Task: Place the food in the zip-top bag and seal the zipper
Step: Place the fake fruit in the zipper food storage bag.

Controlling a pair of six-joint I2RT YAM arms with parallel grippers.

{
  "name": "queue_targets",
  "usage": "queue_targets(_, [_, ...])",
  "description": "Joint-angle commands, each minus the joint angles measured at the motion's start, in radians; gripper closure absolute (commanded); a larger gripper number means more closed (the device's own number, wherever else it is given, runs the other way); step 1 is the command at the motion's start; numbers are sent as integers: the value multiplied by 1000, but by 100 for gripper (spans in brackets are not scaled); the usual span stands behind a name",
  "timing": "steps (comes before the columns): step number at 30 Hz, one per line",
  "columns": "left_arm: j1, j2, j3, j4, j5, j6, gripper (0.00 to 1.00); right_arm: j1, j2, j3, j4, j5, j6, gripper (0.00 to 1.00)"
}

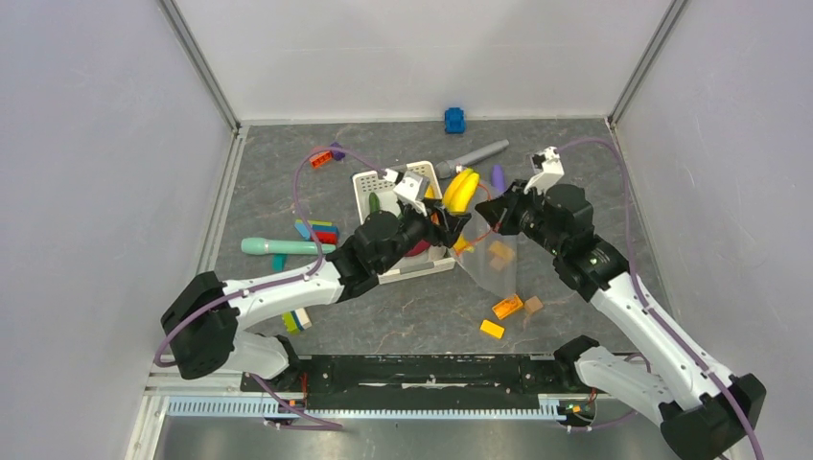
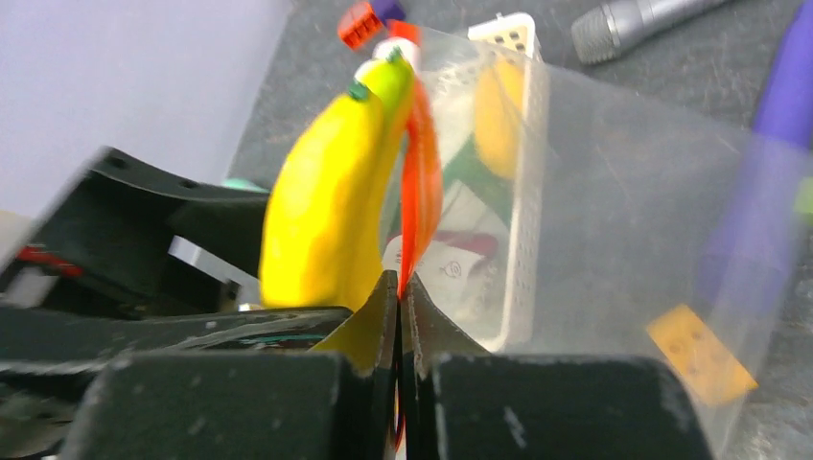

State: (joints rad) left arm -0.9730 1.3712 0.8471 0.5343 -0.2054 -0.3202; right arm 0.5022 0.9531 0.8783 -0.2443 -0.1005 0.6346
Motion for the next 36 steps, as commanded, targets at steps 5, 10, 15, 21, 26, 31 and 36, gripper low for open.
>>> queue_targets(5, [-30, -21, -62, 53, -140, -228, 93, 2, -90, -119, 282, -15, 156, 100])
queue_targets(10, [-41, -20, 34, -198, -262, -369, 91, 3, -135, -172, 336, 76, 200, 100])
queue_targets(15, [-43, -31, 77, -298, -212, -467, 87, 3, -151, -245, 418, 94, 249, 100])
queue_targets(21, [-51, -35, 105, -363, -135, -468, 82, 4, -139, -246, 443, 94, 239, 100])
queue_targets(26, [-58, -37, 107, -372, -91, -408, 65, 3, -141, -243, 441, 131, 229, 100])
queue_targets(31, [-58, -40, 110, -329, 37, -317, 40, 4, -137, -257, 440, 123, 229, 100])
queue_targets(36, [-57, -38, 115, -300, 136, -297, 39, 3, -148, -273, 442, 129, 234, 100])
